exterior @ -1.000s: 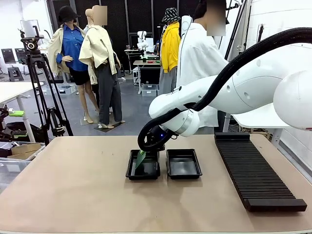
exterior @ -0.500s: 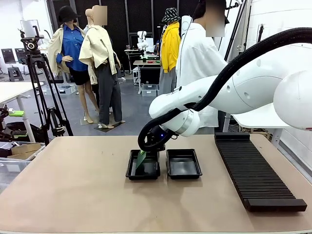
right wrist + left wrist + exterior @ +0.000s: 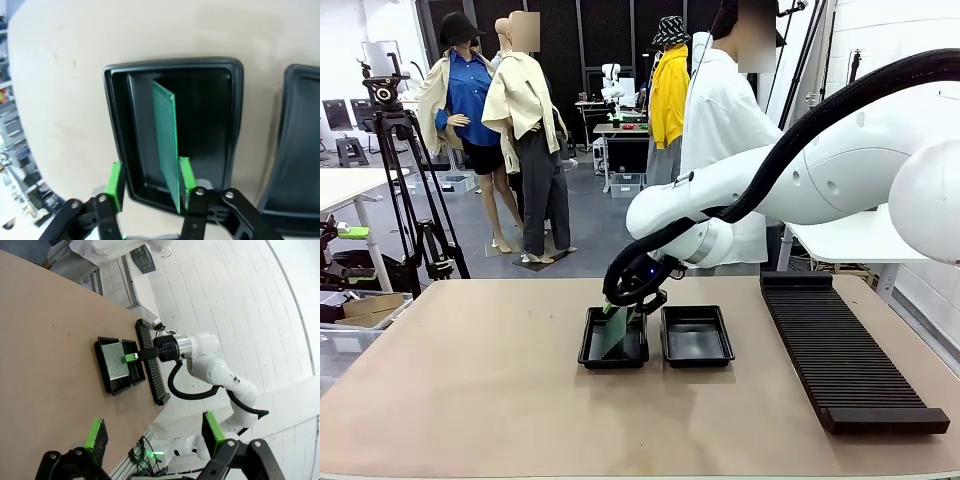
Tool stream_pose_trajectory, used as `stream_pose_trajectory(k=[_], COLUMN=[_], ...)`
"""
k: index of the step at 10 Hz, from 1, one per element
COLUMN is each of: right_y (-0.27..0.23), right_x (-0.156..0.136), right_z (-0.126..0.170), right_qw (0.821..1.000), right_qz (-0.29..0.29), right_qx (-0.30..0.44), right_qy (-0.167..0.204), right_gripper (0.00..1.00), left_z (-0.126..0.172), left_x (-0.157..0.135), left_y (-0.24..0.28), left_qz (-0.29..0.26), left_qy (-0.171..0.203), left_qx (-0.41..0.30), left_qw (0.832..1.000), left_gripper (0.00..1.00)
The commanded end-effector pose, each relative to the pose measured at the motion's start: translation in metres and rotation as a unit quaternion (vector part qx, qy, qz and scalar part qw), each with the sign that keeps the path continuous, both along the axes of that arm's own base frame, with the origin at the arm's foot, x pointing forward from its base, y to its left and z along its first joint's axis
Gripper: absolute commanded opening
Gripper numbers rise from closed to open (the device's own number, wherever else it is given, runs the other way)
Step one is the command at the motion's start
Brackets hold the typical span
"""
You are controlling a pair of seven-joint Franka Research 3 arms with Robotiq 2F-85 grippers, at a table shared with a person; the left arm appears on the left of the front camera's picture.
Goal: Inspect and transfer BCBs to ESD trays.
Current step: Pick up the Blank PCB from the PCB Rack and place it in the left ESD tray.
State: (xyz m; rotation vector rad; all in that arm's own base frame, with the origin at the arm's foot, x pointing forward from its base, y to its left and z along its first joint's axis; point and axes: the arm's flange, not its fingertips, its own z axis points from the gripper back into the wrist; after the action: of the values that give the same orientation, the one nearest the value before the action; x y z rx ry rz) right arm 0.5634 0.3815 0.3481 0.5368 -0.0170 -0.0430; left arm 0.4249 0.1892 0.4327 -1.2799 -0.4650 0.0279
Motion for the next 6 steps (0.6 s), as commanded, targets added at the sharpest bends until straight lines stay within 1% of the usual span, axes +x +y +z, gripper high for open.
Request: stream_pose_trajectory(k=[1, 3, 6], right_y=[0.004, 0.004, 0.006], right_x=[-0.001, -0.005, -0.010], right_z=[0.021, 0.036, 0.044], right_qw=[0.999, 0.997, 0.995], right_qz=[-0.002, 0.000, 0.004], right_qx=[-0.044, -0.070, -0.089], right_qy=[0.025, 0.039, 0.043], right_gripper=[1.00, 1.00, 1.00], left_z=[0.003, 0.003, 0.003], left_x=[-0.001, -0.001, -0.001], left_y=[0.000, 0.000, 0.000], left_qz=[0.005, 0.005, 0.005], left_qy=[0.004, 0.004, 0.004], left_qx=[0.001, 0.001, 0.001], left_qw=[1.000, 1.000, 1.000], left_gripper=[1.00, 1.00, 1.00])
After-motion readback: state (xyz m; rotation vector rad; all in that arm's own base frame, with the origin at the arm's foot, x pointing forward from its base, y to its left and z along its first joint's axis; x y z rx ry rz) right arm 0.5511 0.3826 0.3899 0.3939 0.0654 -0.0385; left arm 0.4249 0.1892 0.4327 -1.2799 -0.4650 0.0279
